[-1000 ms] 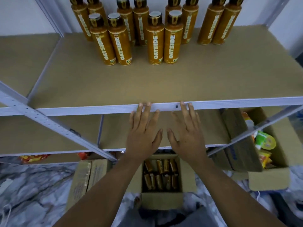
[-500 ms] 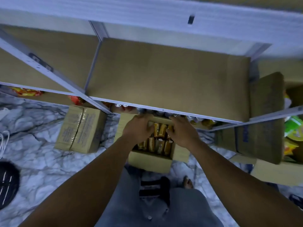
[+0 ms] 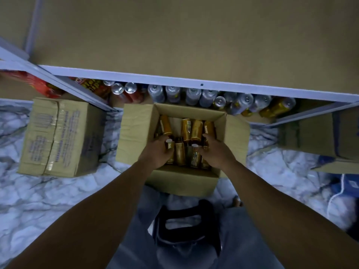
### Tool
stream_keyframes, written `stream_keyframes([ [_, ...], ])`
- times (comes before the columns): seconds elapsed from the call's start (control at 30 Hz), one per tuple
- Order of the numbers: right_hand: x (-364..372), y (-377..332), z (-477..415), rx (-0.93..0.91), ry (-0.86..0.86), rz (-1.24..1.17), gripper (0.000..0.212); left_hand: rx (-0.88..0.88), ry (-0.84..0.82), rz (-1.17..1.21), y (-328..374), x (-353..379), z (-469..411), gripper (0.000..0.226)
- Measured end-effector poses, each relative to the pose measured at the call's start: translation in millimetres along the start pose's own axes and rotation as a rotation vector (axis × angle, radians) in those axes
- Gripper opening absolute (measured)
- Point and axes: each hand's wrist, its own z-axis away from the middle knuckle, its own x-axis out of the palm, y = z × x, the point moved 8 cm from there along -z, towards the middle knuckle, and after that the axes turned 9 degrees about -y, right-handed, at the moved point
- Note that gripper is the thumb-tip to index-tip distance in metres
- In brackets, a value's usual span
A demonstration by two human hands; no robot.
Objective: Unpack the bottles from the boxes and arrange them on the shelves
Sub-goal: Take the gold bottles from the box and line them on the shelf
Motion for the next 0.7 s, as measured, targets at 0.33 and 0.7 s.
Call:
stream_keyframes([
  [0.33,64,42,-99,0.002,0.092,-0.225,0.071,-0.05,0.084,0.222,-75,60,-90,0.066],
  [0.7,82,63,-159,-0.047,0.19,-0.426,0.082,0.045,0.146,0.242,-78,69,-156,0.088],
])
